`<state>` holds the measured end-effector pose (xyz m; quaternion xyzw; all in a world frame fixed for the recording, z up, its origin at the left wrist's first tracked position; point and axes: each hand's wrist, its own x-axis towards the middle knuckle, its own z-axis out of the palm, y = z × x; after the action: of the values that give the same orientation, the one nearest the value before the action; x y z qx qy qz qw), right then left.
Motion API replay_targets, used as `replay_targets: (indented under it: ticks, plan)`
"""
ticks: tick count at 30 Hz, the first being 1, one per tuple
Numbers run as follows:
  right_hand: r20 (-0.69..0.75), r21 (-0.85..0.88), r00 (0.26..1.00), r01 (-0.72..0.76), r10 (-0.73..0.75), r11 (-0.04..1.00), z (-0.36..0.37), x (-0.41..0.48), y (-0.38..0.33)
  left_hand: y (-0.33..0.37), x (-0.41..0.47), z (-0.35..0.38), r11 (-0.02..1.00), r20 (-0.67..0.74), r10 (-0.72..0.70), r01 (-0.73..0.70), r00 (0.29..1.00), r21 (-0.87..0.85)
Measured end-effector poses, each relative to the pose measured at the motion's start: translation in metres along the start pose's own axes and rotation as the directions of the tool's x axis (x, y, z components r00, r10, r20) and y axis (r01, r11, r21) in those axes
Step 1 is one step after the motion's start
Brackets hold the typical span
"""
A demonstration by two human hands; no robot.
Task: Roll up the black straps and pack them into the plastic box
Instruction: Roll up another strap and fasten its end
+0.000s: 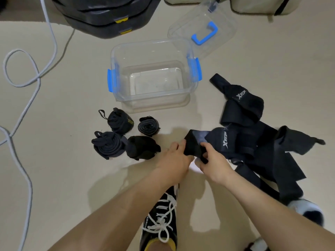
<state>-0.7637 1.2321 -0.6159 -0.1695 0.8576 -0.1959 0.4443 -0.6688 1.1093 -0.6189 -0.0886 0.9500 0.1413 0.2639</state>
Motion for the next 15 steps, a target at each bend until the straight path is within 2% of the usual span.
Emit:
replay_targets:
  ticks: [2, 4, 7, 9, 10, 12, 14, 15]
  plan:
    - [0.017, 0.040, 0.994, -0.107, 0.107, 0.993, -0.011, -0.002, 0.009, 0.001, 0.004, -0.001, 0.999, -0.042, -0.032, 0.032, 0.999, -0.011]
    - [0.025, 0.063, 0.989, -0.149, 0.147, 0.987, -0.025, -0.008, 0.017, 0.000, 0.003, -0.007, 0.967, -0.078, -0.137, 0.116, 0.987, -0.229]
    - [-0.214, -0.027, 0.967, -0.145, 0.136, 0.989, -0.047, -0.014, 0.031, -0.003, -0.011, -0.023, 0.771, -0.004, -0.310, 0.249, 0.951, -0.585]
    - [-0.241, -0.134, 0.961, -0.174, 0.138, 0.976, -0.056, -0.017, 0.042, -0.004, -0.020, -0.033, 0.676, 0.120, -0.283, 0.287, 0.952, -0.679]
    - [-0.217, -0.186, 0.966, -0.180, 0.139, 0.966, -0.058, -0.018, 0.046, -0.004, -0.023, -0.038, 0.693, 0.185, -0.243, 0.304, 0.952, -0.654]
    - [-0.243, -0.252, 0.964, -0.173, 0.111, 0.952, -0.060, -0.019, 0.049, -0.003, -0.024, -0.044, 0.839, 0.210, -0.204, 0.281, 0.956, -0.466]
    - [-0.307, -0.288, 0.948, -0.180, 0.088, 0.940, -0.067, -0.016, 0.051, 0.000, -0.018, -0.043, 0.923, 0.067, -0.211, 0.221, 0.975, -0.313]
    - [-0.328, -0.304, 0.940, -0.202, 0.097, 0.931, -0.072, -0.013, 0.051, 0.003, -0.013, -0.043, 0.926, 0.008, -0.204, 0.195, 0.979, -0.324]
